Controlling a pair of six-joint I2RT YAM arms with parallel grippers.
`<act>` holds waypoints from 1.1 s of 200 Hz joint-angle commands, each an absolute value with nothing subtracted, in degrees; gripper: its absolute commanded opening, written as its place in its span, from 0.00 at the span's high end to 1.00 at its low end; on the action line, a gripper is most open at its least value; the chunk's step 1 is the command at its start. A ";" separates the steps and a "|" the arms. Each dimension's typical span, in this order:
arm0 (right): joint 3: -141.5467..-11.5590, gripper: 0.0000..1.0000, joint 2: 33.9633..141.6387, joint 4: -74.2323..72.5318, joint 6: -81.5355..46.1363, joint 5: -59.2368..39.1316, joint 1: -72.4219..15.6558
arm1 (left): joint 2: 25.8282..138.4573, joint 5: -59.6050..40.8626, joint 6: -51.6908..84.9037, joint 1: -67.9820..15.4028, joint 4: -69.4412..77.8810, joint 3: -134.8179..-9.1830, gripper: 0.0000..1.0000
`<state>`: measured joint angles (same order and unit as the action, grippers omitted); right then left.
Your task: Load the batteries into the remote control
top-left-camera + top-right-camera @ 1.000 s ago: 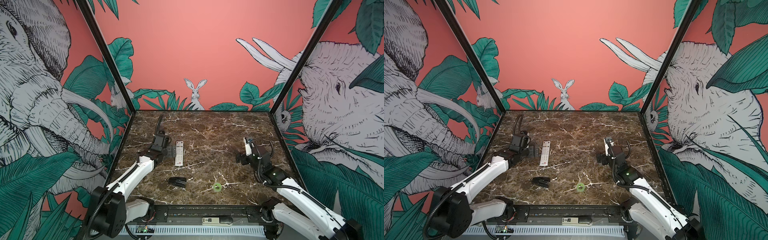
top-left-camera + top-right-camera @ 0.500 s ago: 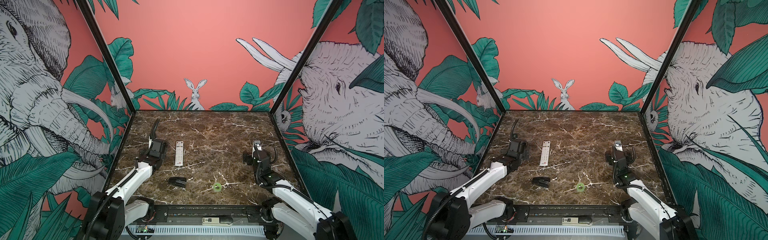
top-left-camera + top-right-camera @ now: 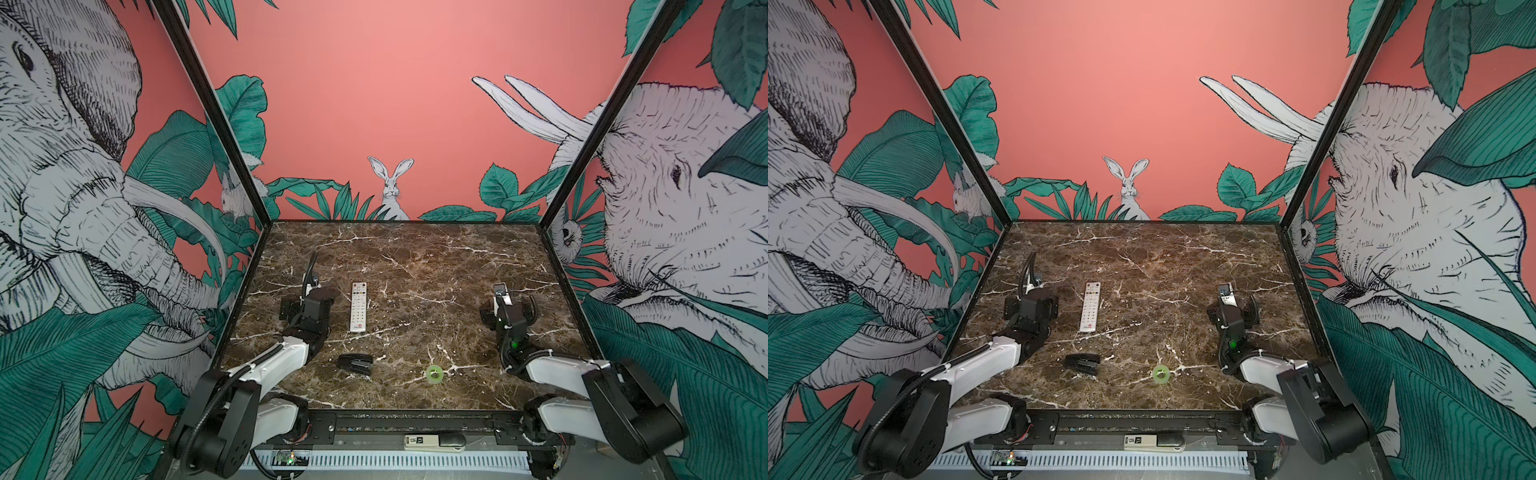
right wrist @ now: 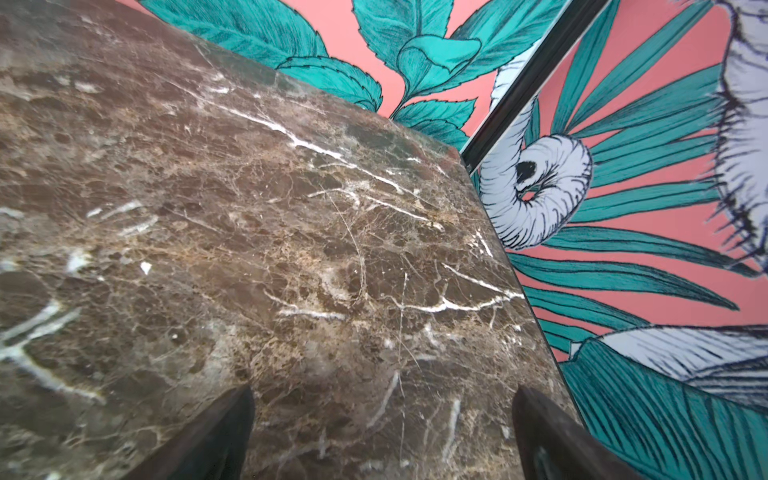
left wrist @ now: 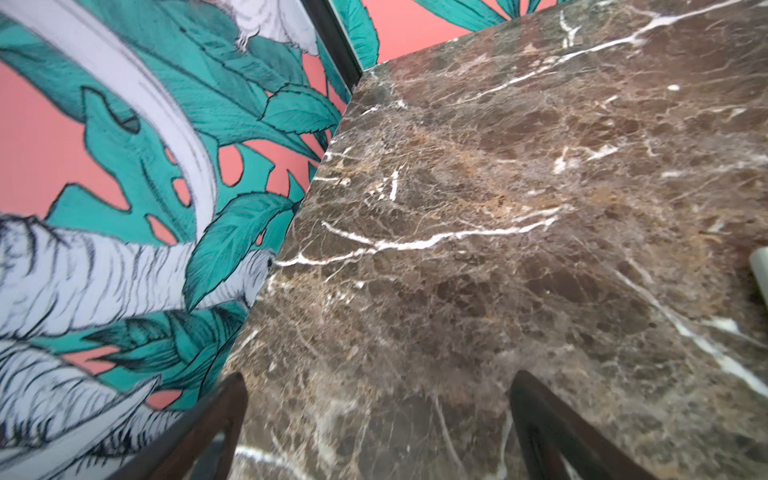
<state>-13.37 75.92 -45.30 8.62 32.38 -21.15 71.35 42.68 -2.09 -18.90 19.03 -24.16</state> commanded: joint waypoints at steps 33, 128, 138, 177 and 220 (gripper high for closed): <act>-14.60 0.01 85.31 -67.56 13.77 32.93 -19.35 | 82.72 40.49 -10.10 -17.19 43.15 -25.01 0.00; -12.30 0.01 92.71 -77.09 5.02 24.87 -10.30 | 86.73 19.13 -8.39 -8.72 43.94 -26.42 0.00; -12.31 0.01 93.22 -77.31 5.11 24.74 -10.29 | 86.97 15.01 -7.53 -6.97 42.51 -27.15 0.00; -17.53 0.01 92.16 -64.47 2.77 27.77 -9.85 | 87.02 11.81 -6.78 -5.63 42.90 -26.62 0.00; -20.79 0.01 89.39 -56.19 -0.85 24.12 -6.39 | 88.55 8.94 -6.60 -4.65 49.48 -23.28 0.00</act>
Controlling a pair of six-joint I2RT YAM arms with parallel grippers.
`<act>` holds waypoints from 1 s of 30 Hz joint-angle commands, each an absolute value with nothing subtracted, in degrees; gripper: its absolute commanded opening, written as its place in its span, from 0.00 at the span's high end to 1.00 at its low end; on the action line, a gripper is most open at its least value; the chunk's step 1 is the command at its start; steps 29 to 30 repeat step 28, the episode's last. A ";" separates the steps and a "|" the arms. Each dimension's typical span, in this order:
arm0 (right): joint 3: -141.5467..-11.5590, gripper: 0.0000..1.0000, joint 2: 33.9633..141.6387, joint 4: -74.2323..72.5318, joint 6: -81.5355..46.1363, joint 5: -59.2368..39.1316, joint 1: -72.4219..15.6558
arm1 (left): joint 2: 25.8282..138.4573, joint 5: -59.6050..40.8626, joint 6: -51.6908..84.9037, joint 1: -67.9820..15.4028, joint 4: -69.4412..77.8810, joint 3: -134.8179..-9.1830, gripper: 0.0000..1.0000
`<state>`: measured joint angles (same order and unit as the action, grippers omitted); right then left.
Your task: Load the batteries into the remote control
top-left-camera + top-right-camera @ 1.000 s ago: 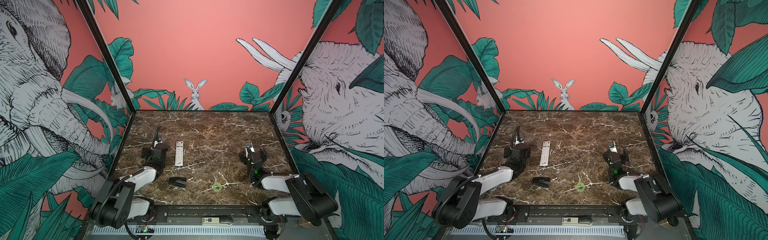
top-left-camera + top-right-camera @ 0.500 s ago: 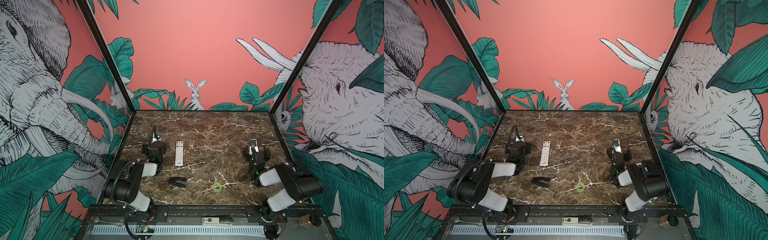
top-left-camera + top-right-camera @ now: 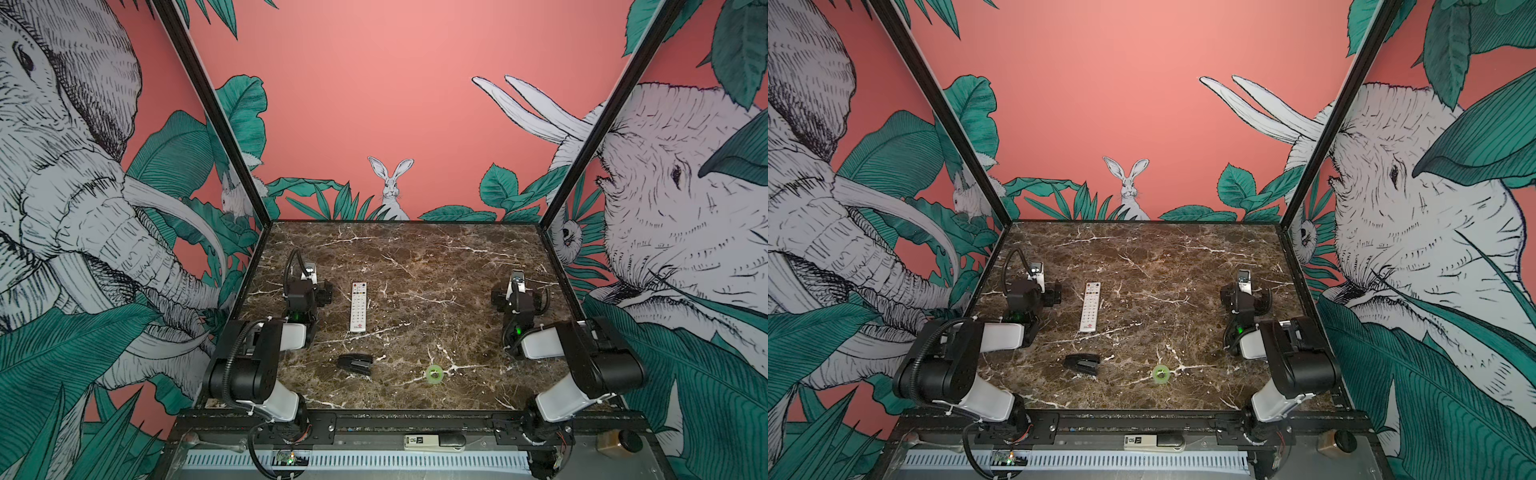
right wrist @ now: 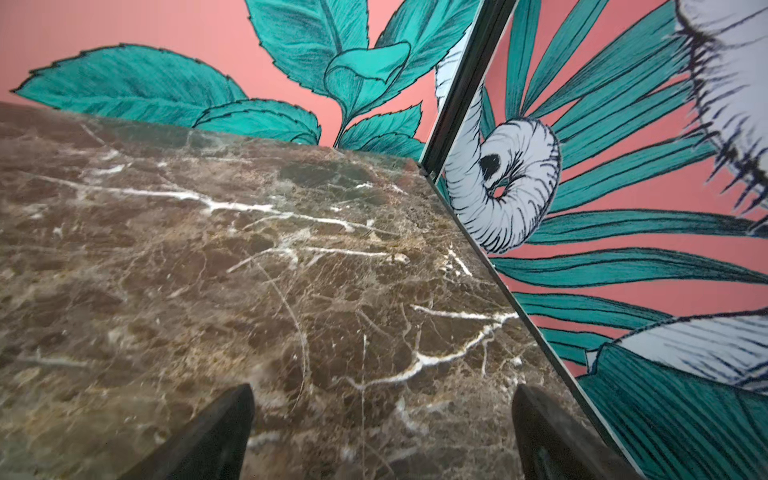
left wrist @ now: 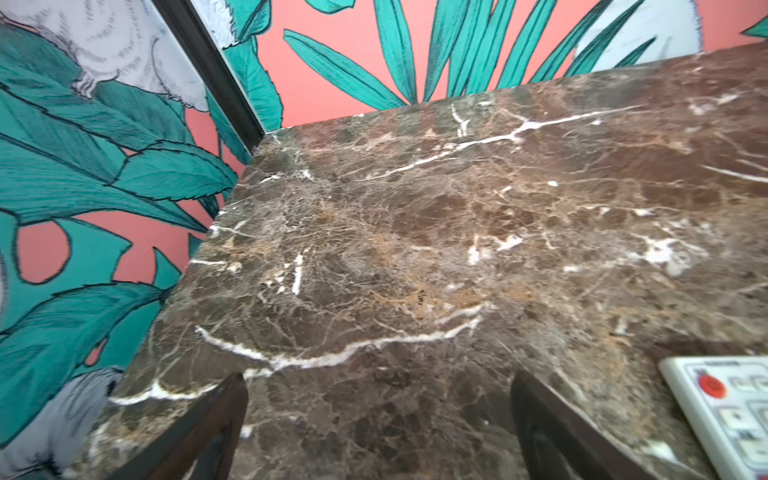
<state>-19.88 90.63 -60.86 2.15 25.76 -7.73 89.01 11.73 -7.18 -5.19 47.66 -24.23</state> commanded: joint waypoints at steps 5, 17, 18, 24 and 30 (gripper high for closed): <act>-21.19 0.01 89.12 -54.95 -2.13 22.06 -4.83 | 88.59 9.07 -6.64 -4.59 50.07 -23.06 0.00; -20.76 0.01 88.97 -55.63 -1.87 21.88 -4.83 | 89.03 9.05 -6.77 -4.66 51.04 -23.02 0.00; -20.82 0.01 89.03 -55.70 -1.93 21.88 -4.86 | 89.01 9.05 -6.77 -4.70 50.94 -23.01 0.00; -20.78 0.01 89.02 -55.75 -1.80 21.89 -4.84 | 89.11 8.53 -6.66 -4.49 50.40 -23.34 0.00; -20.78 0.01 89.03 -55.80 -1.83 21.91 -4.83 | 88.96 8.51 -6.66 -4.43 50.68 -23.16 0.00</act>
